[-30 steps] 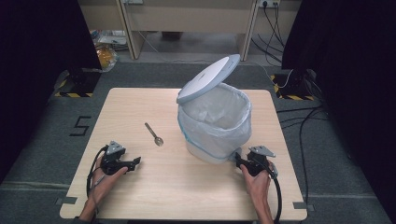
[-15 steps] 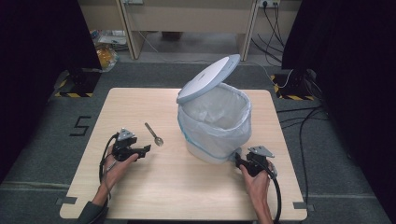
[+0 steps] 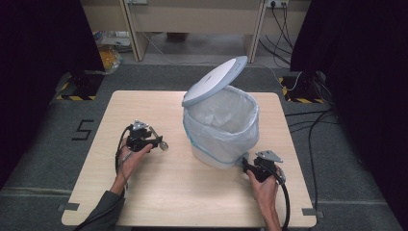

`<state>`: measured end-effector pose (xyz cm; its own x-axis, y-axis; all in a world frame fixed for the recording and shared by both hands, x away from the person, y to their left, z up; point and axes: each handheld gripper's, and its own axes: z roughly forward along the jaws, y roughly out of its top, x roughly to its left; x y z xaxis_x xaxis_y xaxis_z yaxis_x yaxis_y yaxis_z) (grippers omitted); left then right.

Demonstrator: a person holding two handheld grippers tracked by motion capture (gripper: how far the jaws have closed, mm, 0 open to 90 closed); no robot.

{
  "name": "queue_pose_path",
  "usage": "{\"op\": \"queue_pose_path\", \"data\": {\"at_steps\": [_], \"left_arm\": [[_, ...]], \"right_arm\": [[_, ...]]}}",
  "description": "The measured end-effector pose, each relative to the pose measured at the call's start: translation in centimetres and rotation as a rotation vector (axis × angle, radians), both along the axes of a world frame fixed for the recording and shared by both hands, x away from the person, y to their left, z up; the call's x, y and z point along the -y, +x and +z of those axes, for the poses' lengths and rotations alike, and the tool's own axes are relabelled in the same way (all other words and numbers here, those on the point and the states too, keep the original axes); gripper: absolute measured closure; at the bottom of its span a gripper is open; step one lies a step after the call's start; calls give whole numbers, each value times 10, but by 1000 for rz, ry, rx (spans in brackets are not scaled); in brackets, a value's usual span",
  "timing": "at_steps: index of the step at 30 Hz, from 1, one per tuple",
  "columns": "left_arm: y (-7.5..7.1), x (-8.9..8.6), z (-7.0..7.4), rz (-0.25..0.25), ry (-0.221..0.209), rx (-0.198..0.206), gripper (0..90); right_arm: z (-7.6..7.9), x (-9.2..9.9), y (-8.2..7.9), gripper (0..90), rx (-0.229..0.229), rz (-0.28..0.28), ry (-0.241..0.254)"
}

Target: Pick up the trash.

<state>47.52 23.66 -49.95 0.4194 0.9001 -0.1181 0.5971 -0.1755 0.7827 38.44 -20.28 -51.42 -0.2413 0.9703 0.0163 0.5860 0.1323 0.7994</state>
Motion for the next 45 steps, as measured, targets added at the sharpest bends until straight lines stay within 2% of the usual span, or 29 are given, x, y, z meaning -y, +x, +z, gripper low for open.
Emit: {"op": "queue_pose_path", "data": {"at_steps": [6, 12, 13, 16, 20, 25, 28, 37, 45], "left_arm": [[10, 7, -7, 31, 40, -9, 526], [17, 10, -13, 40, 80, -38, 531], [18, 11, -16, 40, 97, -45, 534], [17, 10, -16, 36, 111, -40, 560], [14, 7, -15, 18, 109, -37, 604], [7, 5, -15, -31, 114, -33, 736], [5, 5, -16, -56, 119, -21, 786], [5, 2, -16, -74, 107, -26, 799], [-2, -2, -13, -82, 88, -22, 799]], "right_arm": [[0, 0, 0, 339, 4, 4, -9], [0, 0, 0, 339, 2, 3, -6], [0, 0, 0, 339, 3, 3, -6], [0, 0, 0, 340, 2, 3, -5], [0, 0, 0, 340, 2, 5, -5], [0, 0, 0, 340, 2, 7, -5], [0, 0, 0, 340, 5, 8, -7], [0, 1, 0, 340, 6, 11, -5], [0, 1, 0, 340, 4, 14, -3]]}}
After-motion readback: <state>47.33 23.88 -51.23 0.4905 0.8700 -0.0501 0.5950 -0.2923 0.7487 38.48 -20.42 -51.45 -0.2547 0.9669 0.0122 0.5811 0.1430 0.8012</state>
